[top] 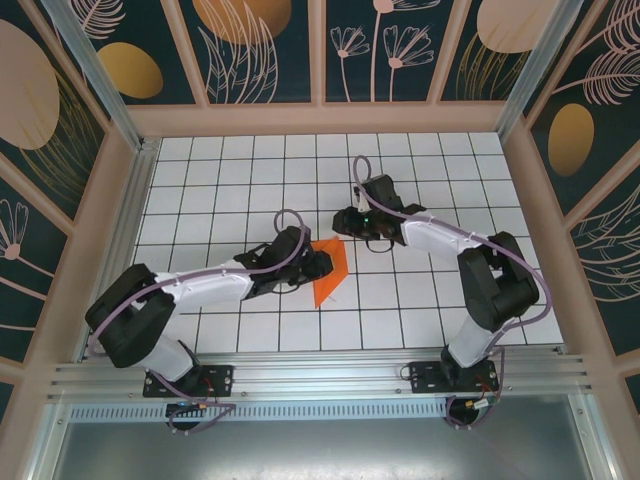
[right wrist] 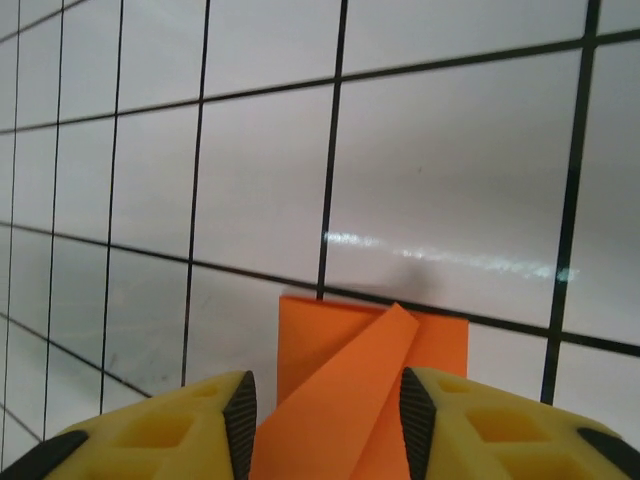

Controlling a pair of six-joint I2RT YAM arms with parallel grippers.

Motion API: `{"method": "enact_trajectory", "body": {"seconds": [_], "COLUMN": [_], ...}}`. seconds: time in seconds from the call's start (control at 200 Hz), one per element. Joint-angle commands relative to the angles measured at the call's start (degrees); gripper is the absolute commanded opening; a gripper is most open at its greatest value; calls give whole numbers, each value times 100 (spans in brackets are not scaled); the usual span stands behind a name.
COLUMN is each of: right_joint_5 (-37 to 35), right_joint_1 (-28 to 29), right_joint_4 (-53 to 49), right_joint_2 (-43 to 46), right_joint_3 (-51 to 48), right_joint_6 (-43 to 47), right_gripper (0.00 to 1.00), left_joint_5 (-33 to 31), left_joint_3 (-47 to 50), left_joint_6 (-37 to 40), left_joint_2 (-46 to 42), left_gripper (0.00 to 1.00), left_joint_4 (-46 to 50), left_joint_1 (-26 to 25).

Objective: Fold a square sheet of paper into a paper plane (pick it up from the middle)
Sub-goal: Fourth fold the wing at the center of the table, then turn over the paper at the center of the table.

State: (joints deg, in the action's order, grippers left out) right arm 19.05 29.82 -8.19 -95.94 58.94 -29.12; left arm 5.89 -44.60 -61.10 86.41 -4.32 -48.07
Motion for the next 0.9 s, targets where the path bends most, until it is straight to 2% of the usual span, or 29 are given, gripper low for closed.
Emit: {"method": "enact_trajectory", "body": {"seconds": [0.0,0.19,0.54,0.891], "right_joint_5": [661,1136,1234,1277], "right_joint_1": [58,120,120,319], "right_joint_4": [165,619,820,909], "right_joint_2": [52,-202,-877,-1027], "right_joint_3": [-412,-614,-439,-333], "right_joint_6": [-88,-113,-32,-136], "right_gripper": [49,49,43,37], "left_joint_5": [-290,-312,-381,-300], "left_joint_3": [316,646,951,1021], "left_joint_6": [-102,-206,-477,-496], "left_joint_2": [-315,-501,-622,-571], "left_gripper": [43,48,64,66], "left_joint_4": [222,155,152,98], "left_joint_1": [200,399,588,637]}}
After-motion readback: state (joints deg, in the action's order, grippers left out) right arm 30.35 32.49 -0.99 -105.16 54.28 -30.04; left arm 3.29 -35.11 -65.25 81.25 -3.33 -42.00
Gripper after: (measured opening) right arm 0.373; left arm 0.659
